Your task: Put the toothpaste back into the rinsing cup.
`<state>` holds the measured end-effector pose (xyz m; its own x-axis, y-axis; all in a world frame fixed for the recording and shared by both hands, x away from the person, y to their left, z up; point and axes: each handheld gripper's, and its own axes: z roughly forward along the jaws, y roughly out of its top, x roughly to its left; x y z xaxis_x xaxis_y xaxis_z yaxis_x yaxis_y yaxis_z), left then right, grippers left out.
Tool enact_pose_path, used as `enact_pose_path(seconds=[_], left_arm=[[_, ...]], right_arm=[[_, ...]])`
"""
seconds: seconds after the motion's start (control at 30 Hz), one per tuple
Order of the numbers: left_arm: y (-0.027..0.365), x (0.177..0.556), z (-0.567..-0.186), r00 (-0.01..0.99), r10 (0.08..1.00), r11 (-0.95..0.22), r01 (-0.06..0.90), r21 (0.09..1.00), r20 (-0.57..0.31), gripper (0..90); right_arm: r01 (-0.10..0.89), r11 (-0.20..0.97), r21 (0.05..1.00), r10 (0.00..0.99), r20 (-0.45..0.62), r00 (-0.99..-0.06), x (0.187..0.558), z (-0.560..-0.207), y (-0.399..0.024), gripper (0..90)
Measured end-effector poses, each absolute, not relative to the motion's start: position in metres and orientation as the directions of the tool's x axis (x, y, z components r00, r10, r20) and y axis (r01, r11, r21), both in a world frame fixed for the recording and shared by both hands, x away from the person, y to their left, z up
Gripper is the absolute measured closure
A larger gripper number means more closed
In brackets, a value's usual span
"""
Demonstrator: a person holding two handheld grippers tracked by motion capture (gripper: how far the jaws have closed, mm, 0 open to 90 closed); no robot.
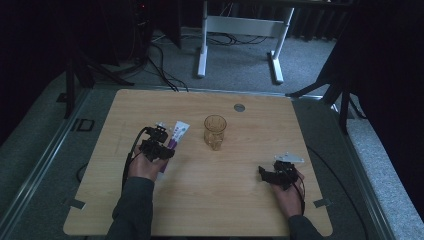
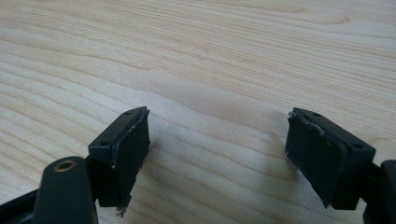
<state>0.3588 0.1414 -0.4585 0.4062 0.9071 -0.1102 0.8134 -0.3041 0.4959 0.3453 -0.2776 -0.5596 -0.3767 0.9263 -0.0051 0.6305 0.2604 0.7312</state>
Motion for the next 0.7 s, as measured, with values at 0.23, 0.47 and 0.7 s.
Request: enact_pose_path(seconds=[0.23,0.47,0.7], left_arm=[[0.1395,0.3594,-0.4576,0.399,0.911,-0.292,0.806,0.514,-0.108,72.1],[0.1381,0.3593,-0.455,0.4,0.908,-0.278,0.794,0.541,-0.121,72.1],[0.1377,0.3584,-0.4511,0.397,0.91,-0.262,0.778,0.571,-0.124,72.2]], right_arm=[[0.631,0.26,0.731,0.926,-0.005,-0.377,0.3453,-0.5596,-0.2776,21.6],[0.631,0.26,0.731,0.926,-0.005,-0.376,0.3453,-0.5596,-0.2775,21.6],[0.631,0.26,0.731,0.926,-0.005,-0.376,0.3453,-0.5596,-0.2775,21.6]])
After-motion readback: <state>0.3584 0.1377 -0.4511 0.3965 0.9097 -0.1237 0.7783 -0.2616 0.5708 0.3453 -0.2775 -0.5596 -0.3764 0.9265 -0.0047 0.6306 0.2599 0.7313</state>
